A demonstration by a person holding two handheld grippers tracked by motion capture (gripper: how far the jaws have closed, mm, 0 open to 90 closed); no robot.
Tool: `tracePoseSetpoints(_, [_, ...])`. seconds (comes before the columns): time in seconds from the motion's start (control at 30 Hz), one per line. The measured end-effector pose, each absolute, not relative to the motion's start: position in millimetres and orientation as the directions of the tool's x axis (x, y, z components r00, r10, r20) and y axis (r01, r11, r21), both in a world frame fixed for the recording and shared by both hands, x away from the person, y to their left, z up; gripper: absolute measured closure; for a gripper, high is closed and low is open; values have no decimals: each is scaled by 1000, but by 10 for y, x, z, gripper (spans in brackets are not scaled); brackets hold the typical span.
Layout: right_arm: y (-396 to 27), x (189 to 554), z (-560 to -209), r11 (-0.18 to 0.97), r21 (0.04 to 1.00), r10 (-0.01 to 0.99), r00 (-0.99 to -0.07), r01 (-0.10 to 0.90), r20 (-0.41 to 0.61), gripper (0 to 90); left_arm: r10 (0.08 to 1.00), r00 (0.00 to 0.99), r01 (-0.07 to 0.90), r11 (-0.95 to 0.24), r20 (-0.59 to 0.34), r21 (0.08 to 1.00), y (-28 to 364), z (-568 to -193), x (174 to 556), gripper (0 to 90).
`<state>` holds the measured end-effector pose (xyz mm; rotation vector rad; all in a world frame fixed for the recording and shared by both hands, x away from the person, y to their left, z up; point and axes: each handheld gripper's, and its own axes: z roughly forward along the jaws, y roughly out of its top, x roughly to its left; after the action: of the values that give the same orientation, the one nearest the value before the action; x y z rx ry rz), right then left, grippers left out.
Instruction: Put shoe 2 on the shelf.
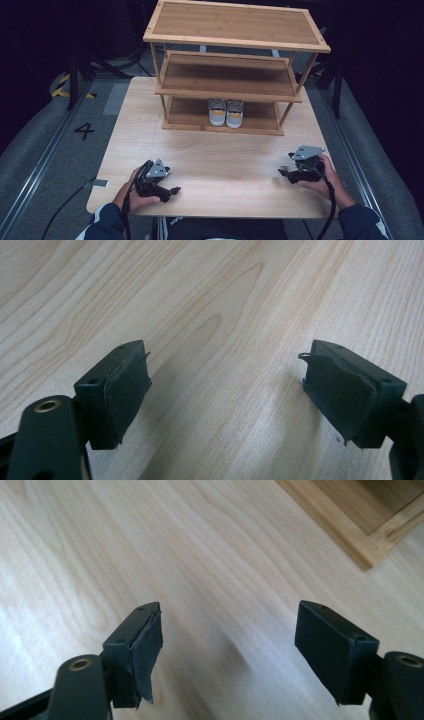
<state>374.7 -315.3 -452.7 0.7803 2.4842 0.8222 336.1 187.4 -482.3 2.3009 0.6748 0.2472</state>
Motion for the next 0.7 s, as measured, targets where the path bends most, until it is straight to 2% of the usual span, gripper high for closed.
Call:
tracePoseSetpoints(0.33, [-3448,3567,-4652,635,658,634,-760,406,-142,265,535,844,398,-607,-16,688,1873,-4824,3360,182])
tracePoseSetpoints(0.7, [-3780,3420,-4799,533,714,686,-726,455,-49,259,536,844,398,-607,-16,688,1873,-4824,3362,182])
